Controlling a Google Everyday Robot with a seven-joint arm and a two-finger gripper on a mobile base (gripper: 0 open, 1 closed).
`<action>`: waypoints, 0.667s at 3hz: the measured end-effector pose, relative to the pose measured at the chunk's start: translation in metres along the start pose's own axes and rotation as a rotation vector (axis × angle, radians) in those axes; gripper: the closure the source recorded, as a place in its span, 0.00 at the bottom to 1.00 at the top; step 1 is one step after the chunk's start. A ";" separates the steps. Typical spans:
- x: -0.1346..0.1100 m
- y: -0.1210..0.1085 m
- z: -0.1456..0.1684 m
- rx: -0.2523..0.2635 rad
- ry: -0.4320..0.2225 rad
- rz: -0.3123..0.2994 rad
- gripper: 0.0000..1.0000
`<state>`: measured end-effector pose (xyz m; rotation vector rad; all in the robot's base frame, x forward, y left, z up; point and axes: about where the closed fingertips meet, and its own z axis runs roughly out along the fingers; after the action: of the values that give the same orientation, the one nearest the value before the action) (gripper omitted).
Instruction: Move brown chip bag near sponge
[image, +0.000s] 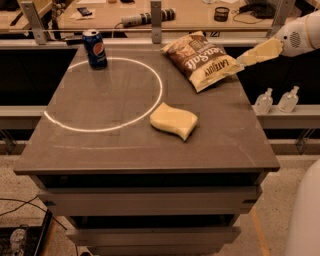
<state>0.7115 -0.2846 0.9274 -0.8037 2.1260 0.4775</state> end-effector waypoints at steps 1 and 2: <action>-0.001 0.027 0.032 -0.093 0.001 -0.003 0.00; -0.002 0.043 0.043 -0.091 -0.015 -0.030 0.00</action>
Offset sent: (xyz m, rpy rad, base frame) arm -0.0057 0.0806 -0.0403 0.0325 -0.1051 -0.0075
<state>0.7068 -0.2281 0.9051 -0.8794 2.0880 0.5665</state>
